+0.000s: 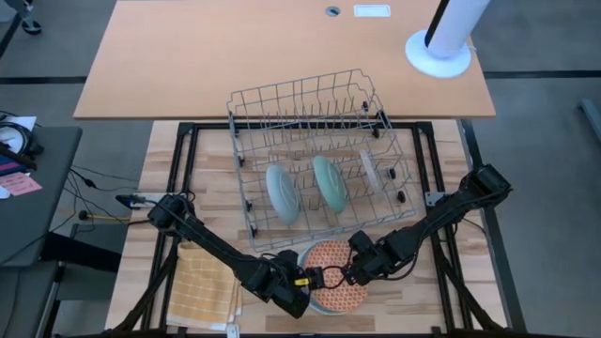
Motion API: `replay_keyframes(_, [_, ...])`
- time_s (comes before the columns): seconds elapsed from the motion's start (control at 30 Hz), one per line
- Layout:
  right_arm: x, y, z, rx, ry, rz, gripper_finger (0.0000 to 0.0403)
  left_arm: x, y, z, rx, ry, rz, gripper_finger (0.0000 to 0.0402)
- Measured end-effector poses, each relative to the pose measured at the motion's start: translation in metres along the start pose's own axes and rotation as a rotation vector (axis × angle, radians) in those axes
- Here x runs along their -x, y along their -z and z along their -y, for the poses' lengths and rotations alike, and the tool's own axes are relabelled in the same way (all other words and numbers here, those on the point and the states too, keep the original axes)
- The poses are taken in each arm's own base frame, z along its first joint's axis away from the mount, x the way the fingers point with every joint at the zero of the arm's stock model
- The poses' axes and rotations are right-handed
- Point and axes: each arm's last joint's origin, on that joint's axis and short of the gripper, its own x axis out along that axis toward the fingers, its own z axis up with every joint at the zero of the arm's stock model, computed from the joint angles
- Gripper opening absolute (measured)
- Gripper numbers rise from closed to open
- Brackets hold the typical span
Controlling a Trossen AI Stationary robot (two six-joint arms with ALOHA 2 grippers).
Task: Sort dishes
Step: Put the orange patterned plate in the dish rack
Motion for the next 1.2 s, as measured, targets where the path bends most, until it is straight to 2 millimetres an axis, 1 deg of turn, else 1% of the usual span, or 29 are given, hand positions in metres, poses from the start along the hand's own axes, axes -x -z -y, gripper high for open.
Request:
replay_keyframes(0.07, [0.0, 0.0, -0.001, -0.001, -0.007, 0.002, 0.0, 0.0, 0.0, 0.001, -0.011, 0.013, 0.002, 0.021])
replay_keyframes(0.17, [0.0, -0.001, -0.002, -0.006, -0.015, 0.006, 0.0, 0.0, 0.0, 0.003, -0.021, 0.021, -0.006, 0.0193])
replay_keyframes(0.53, [0.0, -0.003, -0.001, -0.008, -0.007, 0.013, 0.0, -0.003, -0.004, 0.005, -0.034, 0.013, -0.005, 0.0085])
replay_keyframes(0.7, [0.0, -0.003, -0.001, -0.004, -0.005, 0.012, 0.0, -0.005, -0.008, 0.005, -0.064, -0.001, 0.013, 0.0017])
replay_keyframes(0.73, [0.0, -0.003, -0.001, -0.004, -0.007, 0.013, 0.0, -0.005, -0.009, 0.004, -0.064, -0.005, 0.033, 0.001])
replay_keyframes(1.03, [0.0, -0.001, -0.002, 0.001, -0.018, 0.011, 0.0, -0.005, -0.012, 0.004, -0.053, -0.01, 0.058, 0.0003])
replay_keyframes(1.13, [0.007, 0.002, -0.002, 0.004, -0.024, 0.004, 0.0, -0.005, -0.012, 0.003, -0.056, -0.011, 0.058, 0.0002])
replay_keyframes(1.2, [0.017, 0.004, -0.003, 0.014, -0.009, -0.002, 0.0003, -0.005, -0.011, 0.004, -0.058, -0.01, 0.055, 0.0002])
